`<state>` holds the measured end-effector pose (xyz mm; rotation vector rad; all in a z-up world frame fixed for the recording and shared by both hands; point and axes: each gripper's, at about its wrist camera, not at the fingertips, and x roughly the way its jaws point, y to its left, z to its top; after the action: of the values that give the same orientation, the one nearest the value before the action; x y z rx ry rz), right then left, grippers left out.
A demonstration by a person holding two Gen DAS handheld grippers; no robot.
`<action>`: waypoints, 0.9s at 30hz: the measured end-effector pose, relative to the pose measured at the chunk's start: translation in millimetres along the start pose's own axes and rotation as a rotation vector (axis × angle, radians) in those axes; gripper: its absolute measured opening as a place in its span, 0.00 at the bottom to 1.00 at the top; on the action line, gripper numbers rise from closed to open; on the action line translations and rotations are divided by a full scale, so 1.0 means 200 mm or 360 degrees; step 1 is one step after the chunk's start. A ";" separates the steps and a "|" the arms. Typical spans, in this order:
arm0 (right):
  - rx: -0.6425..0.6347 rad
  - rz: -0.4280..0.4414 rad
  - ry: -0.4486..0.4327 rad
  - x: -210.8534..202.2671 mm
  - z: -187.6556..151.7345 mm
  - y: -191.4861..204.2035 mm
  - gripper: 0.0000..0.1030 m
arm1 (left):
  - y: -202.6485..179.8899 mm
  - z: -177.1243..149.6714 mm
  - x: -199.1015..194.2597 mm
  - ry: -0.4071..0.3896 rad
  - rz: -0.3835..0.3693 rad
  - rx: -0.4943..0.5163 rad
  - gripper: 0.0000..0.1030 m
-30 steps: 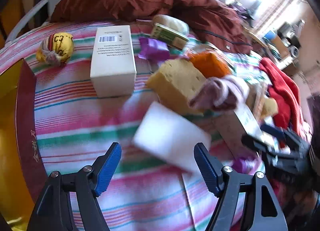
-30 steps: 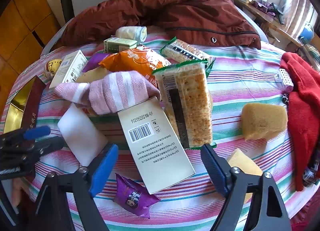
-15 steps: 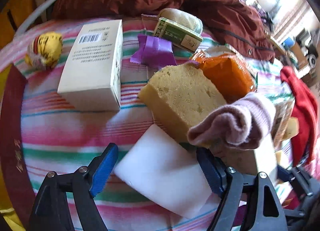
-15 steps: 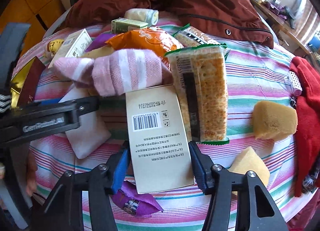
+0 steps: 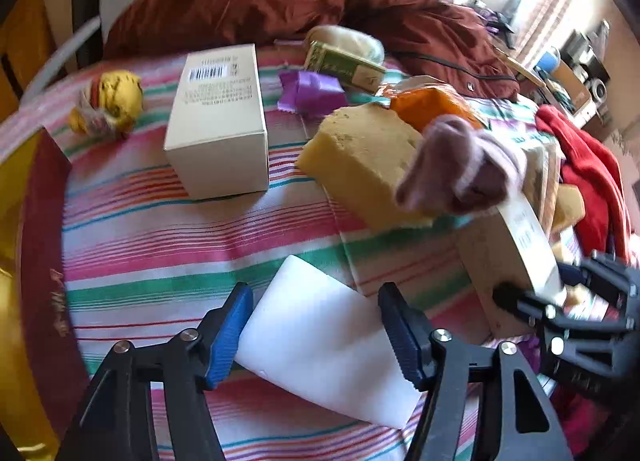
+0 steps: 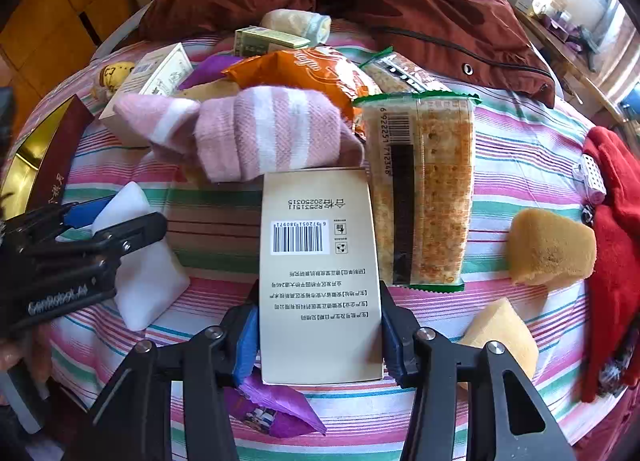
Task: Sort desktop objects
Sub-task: 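Carry the white sponge and white box to the gold tray and release both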
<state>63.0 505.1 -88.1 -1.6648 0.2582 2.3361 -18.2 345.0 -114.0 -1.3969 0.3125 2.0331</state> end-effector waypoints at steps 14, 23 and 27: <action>-0.0020 0.0072 -0.0120 -0.08 0.01 0.01 0.49 | 0.00 -0.08 -0.33 -0.0375 0.0083 0.0166 0.60; -0.0023 0.0151 -0.0232 -0.13 0.02 0.03 0.49 | 0.11 -0.13 -0.53 -0.0508 0.0162 0.0151 0.60; -0.0041 0.0206 -0.0300 -0.18 0.01 0.04 0.49 | 0.17 -0.16 -0.61 -0.0552 0.0183 0.0128 0.60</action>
<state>68.9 493.6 -52.8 -1.4660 0.3074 2.5814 11.8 256.7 -22.2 -0.9747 0.3237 2.2834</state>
